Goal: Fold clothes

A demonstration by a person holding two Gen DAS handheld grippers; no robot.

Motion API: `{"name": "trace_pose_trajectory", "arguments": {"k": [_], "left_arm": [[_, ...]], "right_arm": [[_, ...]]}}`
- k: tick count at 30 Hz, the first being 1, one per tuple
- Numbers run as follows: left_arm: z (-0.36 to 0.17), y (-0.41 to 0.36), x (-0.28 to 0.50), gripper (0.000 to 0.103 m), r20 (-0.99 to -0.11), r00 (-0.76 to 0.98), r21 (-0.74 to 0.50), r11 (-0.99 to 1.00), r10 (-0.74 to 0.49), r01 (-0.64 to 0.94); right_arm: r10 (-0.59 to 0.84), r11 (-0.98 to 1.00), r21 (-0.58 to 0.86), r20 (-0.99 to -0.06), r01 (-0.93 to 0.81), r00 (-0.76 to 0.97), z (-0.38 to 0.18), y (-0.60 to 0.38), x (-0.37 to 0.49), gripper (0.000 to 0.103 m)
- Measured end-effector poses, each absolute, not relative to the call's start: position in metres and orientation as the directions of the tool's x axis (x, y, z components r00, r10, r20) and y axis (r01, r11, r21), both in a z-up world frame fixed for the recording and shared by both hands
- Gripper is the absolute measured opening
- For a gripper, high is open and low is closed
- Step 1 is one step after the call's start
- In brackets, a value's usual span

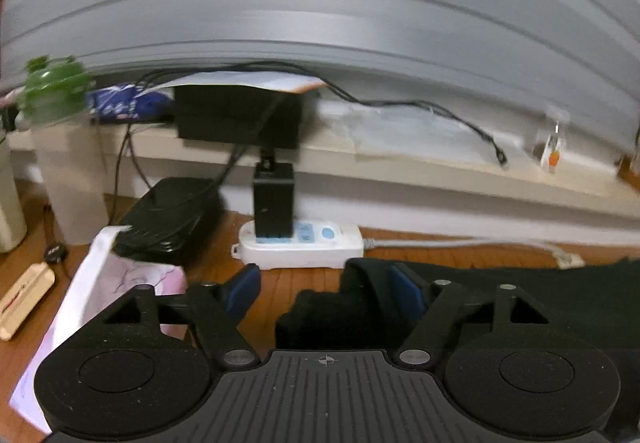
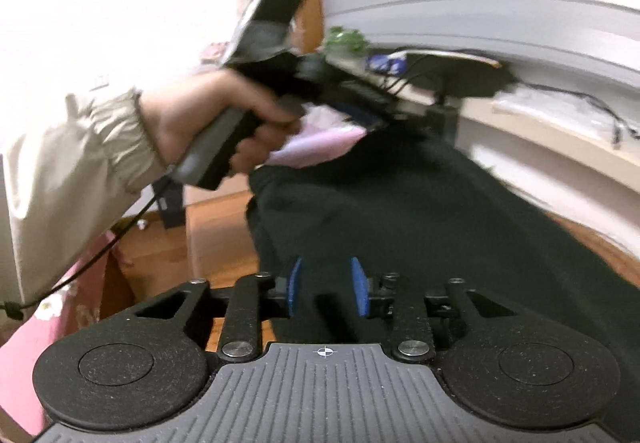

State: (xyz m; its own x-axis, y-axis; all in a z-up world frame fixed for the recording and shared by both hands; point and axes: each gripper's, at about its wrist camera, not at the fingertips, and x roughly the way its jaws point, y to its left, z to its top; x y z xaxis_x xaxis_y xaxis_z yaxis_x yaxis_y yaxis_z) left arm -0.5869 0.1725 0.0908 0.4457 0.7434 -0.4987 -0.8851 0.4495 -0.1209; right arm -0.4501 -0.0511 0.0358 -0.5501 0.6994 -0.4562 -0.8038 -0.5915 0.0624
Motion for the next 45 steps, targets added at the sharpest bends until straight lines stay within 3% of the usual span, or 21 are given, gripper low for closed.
{"name": "trace_pose_trajectory", "arguments": {"k": [5, 10, 18, 22, 25, 28, 35, 45], "left_arm": [[0.107, 0.156, -0.583, 0.082, -0.448, 0.459, -0.107, 0.464, 0.767, -0.880], [0.115, 0.138, -0.545, 0.099, -0.406, 0.551, -0.115, 0.558, 0.729, -0.822], [0.095, 0.136, -0.442, 0.101, -0.437, 0.638, -0.136, 0.655, 0.634, -0.744], [0.078, 0.144, -0.389, 0.101, -0.460, 0.652, -0.127, 0.683, 0.602, -0.720], [0.061, 0.148, -0.364, 0.101, -0.521, 0.639, -0.092, 0.707, 0.566, -0.701], [0.039, 0.151, -0.362, 0.101, -0.572, 0.605, -0.051, 0.713, 0.553, -0.699], [0.025, 0.146, -0.359, 0.103, -0.568, 0.578, 0.038, 0.720, 0.586, -0.693], [0.024, 0.145, -0.356, 0.103, -0.568, 0.564, 0.069, 0.717, 0.600, -0.694]], "right_arm": [[0.747, -0.534, 0.052, -0.438, -0.844, -0.500, 0.048, -0.067, -0.410, 0.031], [0.793, -0.429, 0.012, -0.475, -0.903, -0.383, 0.046, -0.087, -0.357, 0.028], [0.800, -0.266, -0.003, -0.558, -0.964, -0.219, 0.018, -0.129, -0.285, 0.029], [0.765, -0.256, 0.058, -0.598, -0.965, -0.239, -0.006, -0.145, -0.270, 0.029], [0.777, -0.259, 0.074, -0.577, -0.963, -0.253, -0.011, -0.158, -0.266, 0.029], [0.796, -0.232, 0.095, -0.554, -0.968, -0.246, -0.001, -0.169, -0.251, 0.029], [0.820, -0.075, 0.042, -0.566, -0.996, -0.086, -0.009, -0.174, -0.210, 0.029], [0.823, -0.140, 0.184, -0.525, -0.973, -0.217, -0.018, -0.175, -0.187, 0.043]]}}
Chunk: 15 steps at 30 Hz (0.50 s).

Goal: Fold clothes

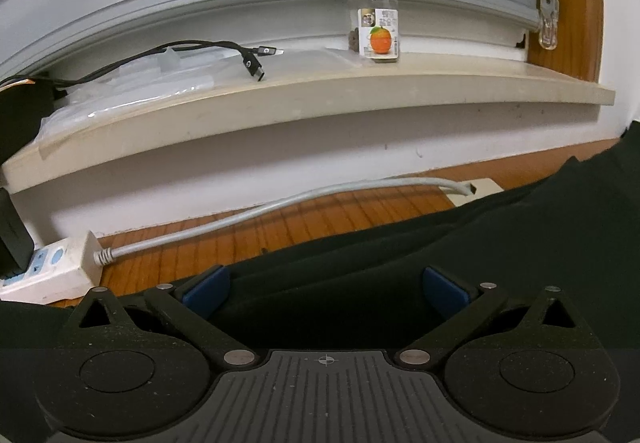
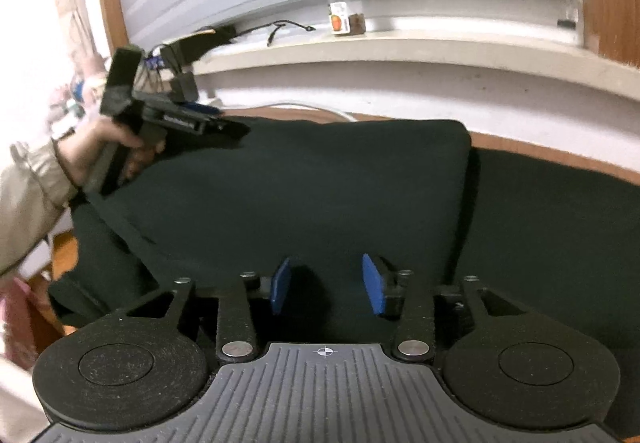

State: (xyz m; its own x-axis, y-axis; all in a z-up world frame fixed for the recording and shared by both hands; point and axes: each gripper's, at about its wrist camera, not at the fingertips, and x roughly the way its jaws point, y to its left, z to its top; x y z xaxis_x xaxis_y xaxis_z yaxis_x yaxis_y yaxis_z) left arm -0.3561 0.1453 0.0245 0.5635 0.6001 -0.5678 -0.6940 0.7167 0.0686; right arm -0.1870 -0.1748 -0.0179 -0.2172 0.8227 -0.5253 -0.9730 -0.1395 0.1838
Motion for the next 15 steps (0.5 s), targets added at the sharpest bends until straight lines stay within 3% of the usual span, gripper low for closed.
{"name": "trace_pose_trajectory", "arguments": {"k": [6, 15], "left_arm": [[0.025, 0.146, -0.356, 0.103, -0.569, 0.563, 0.069, 0.717, 0.599, -0.694], [0.025, 0.146, -0.356, 0.103, -0.570, 0.562, 0.072, 0.717, 0.599, -0.693]], "right_arm": [[0.823, -0.142, 0.149, -0.532, -0.979, -0.200, -0.016, -0.175, -0.193, 0.044], [0.837, -0.110, 0.113, -0.525, -0.988, -0.153, -0.018, -0.178, -0.205, 0.055]]}}
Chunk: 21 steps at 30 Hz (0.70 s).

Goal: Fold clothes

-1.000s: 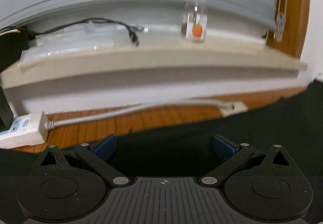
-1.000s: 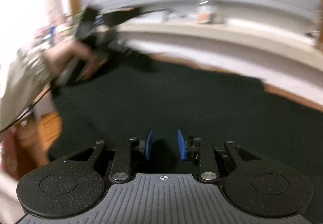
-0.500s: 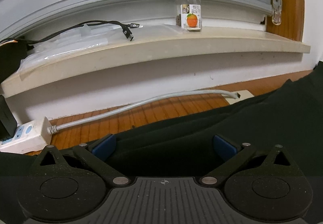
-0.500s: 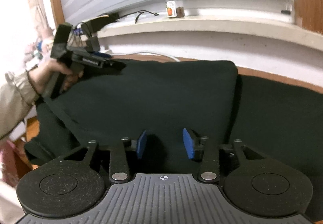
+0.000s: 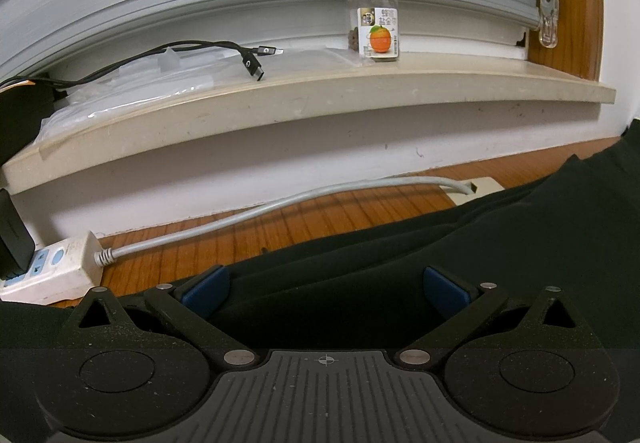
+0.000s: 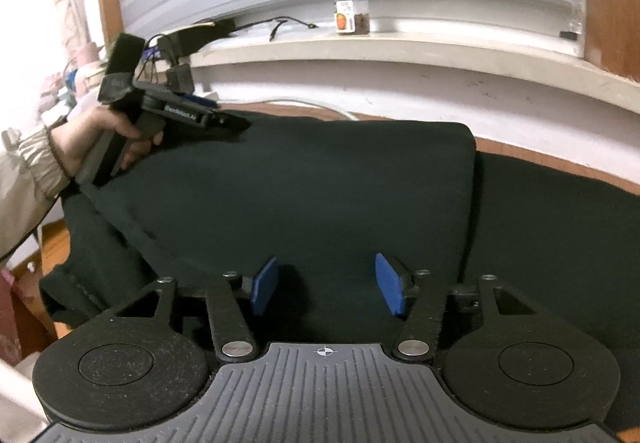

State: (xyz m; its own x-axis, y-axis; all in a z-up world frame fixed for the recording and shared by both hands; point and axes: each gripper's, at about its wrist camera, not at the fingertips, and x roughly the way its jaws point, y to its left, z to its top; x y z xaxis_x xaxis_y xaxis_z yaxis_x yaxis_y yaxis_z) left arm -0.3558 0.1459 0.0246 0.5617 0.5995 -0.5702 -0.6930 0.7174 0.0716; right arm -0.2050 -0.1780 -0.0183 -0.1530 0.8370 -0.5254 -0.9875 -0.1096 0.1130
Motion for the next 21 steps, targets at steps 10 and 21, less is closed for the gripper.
{"name": "trace_pose_trajectory", "arguments": {"k": [10, 21], "left_arm": [[0.024, 0.146, -0.355, 0.103, -0.571, 0.556, 0.081, 0.715, 0.604, -0.694], [0.058, 0.099, -0.313, 0.103, -0.449, 0.659, 0.090, 0.765, 0.603, -0.638]], "right_arm": [[0.842, -0.094, 0.077, -0.527, -0.993, -0.120, -0.017, -0.178, -0.212, 0.055], [0.851, -0.114, 0.130, -0.499, -0.985, -0.164, -0.017, -0.185, -0.202, 0.057]]}}
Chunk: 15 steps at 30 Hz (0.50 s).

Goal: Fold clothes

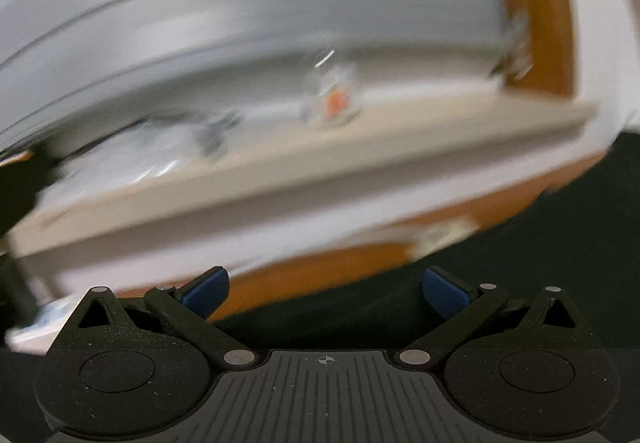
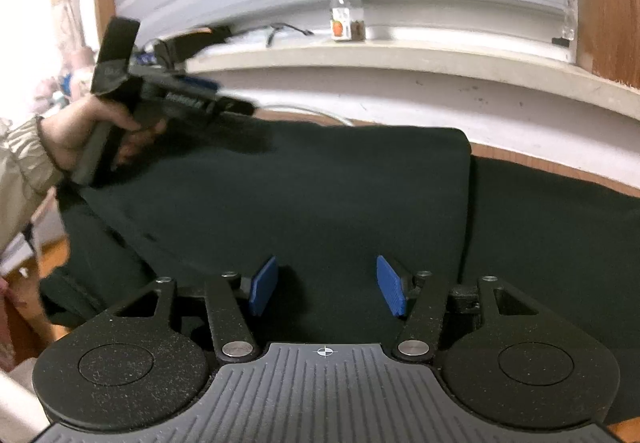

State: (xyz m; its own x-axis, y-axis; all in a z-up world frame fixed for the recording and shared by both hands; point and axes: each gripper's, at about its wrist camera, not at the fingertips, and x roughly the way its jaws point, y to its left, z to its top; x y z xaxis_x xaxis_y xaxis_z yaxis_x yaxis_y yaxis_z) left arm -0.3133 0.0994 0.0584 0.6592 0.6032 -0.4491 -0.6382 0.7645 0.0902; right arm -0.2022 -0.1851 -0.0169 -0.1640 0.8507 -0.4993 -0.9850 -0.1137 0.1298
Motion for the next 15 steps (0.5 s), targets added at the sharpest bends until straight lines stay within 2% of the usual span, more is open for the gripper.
{"name": "trace_pose_trajectory", "arguments": {"k": [3, 7, 10, 15], "left_arm": [[0.068, 0.074, -0.268, 0.103, -0.464, 0.728, 0.051, 0.836, 0.505, -0.547], [0.064, 0.045, -0.201, 0.103, -0.497, 0.787, 0.037, 0.915, 0.366, -0.403], [0.050, 0.036, -0.170, 0.103, -0.511, 0.792, 0.067, 0.934, 0.334, -0.350], [0.018, 0.043, -0.152, 0.103, -0.595, 0.767, -0.001, 0.954, 0.240, -0.300]], "right_arm": [[0.864, -0.098, 0.186, -0.471, -0.978, -0.176, -0.012, -0.202, -0.182, 0.057], [0.879, 0.001, 0.187, -0.468, -0.982, -0.088, -0.010, -0.234, -0.144, 0.059], [0.879, 0.080, 0.174, -0.476, -0.982, -0.013, -0.012, -0.259, -0.117, 0.059], [0.870, 0.230, 0.132, -0.472, -0.964, 0.142, -0.013, -0.302, -0.067, 0.060]]}}
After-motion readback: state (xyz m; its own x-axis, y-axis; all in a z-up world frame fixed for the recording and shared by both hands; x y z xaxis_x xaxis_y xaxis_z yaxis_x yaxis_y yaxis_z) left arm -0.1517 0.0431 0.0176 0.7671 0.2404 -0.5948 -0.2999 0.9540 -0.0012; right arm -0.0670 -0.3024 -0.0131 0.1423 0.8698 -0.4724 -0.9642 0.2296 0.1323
